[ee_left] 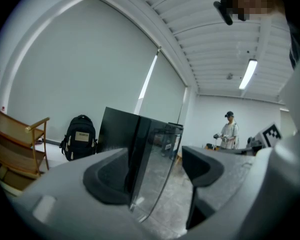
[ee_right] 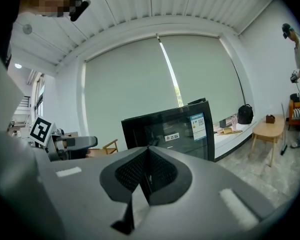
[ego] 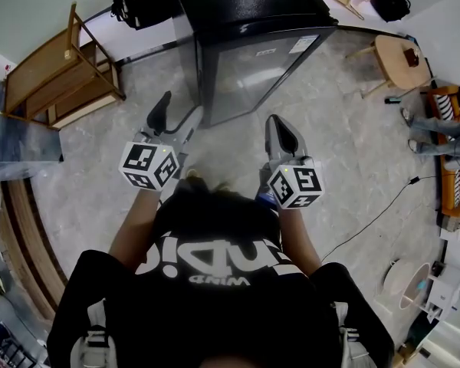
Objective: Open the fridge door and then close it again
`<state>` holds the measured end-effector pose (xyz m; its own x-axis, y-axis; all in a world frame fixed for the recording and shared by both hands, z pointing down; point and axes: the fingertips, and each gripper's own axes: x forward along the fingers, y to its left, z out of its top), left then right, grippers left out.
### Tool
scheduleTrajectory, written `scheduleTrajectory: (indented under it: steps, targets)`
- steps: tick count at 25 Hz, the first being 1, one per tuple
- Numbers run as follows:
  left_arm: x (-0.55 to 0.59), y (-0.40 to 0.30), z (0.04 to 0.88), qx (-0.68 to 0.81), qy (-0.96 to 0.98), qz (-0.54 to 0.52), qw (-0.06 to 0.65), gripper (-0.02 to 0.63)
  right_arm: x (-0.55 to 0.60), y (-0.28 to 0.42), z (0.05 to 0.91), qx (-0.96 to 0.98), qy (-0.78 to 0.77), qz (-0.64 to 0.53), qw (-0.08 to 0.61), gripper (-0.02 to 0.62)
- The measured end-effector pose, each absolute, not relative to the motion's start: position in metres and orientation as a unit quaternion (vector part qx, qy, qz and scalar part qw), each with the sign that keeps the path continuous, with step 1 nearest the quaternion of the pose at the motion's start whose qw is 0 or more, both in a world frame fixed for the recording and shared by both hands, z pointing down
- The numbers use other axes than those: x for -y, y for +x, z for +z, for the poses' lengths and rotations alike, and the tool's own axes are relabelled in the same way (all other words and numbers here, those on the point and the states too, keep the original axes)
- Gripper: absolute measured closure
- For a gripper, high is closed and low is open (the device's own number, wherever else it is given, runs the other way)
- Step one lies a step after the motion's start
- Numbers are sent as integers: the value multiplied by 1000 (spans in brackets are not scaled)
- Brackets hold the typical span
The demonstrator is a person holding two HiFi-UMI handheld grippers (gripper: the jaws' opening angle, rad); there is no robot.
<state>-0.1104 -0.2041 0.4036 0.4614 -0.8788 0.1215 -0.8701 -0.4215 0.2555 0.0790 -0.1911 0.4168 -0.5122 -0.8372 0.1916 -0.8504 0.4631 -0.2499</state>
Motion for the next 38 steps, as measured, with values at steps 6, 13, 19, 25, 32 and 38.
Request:
scheduleTrajectory:
  steps: [6, 13, 19, 25, 32, 38]
  targets:
    - [220, -109, 428, 514, 844, 7, 155, 270, 199, 76, 420, 858, 487, 160, 22, 597]
    - [244, -105, 464, 509, 843, 32, 169, 273, 205, 80, 422, 855, 492, 161, 27, 597]
    - [269, -100, 503, 503, 844, 66, 175, 284, 211, 84, 425, 851, 499, 161, 32, 597]
    - [291, -87, 528, 491, 847, 79, 187, 301, 217, 93, 426, 843, 512, 159, 37, 597]
    - [307, -72, 544, 473, 854, 94, 195, 339, 224, 102, 428, 833, 528, 159, 40, 597]
    - [313, -71, 538, 474, 855, 90, 192, 395, 227, 107, 426, 830, 534, 158, 40, 597]
